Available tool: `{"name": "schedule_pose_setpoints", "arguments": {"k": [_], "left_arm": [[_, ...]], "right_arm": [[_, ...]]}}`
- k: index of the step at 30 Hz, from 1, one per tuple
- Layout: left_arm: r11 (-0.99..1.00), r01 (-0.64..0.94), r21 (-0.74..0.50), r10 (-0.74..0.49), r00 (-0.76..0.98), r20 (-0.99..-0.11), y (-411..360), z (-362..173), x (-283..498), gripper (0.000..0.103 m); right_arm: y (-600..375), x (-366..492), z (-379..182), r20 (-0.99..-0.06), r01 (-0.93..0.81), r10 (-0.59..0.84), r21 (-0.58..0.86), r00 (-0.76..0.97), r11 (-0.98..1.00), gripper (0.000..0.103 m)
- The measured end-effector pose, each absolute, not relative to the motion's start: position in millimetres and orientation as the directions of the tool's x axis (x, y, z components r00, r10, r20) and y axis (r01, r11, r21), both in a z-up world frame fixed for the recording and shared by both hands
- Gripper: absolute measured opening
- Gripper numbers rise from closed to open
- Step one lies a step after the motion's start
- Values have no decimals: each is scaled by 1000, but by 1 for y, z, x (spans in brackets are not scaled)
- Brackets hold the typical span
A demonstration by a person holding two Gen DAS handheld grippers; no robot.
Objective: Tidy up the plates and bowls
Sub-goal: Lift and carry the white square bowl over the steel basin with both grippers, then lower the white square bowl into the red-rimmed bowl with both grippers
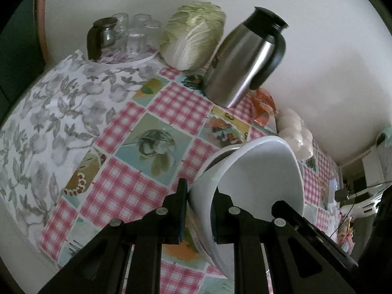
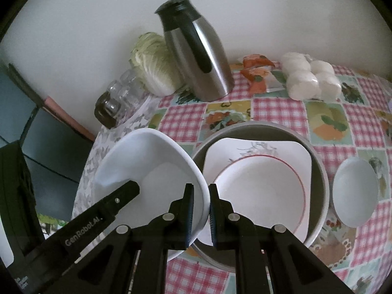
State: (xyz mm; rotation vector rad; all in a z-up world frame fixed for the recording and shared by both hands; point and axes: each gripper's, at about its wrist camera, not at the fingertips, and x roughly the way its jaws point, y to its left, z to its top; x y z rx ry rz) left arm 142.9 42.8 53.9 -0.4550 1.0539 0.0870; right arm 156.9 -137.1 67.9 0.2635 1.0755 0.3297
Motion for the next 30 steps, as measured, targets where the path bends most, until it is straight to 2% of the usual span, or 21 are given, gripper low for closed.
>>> {"name": "schedule_pose_setpoints", "arguments": {"k": [9, 30], "left_arm": [[929, -263, -261, -105, 489, -866, 7, 59, 148, 17], [964, -173, -203, -96, 488, -868, -65, 69, 151, 17]], "right_arm": [[-172, 159, 62, -799, -101, 417, 417, 433, 903, 13], [-239, 153, 76, -788, -35, 391, 427, 475, 903, 14]]}}
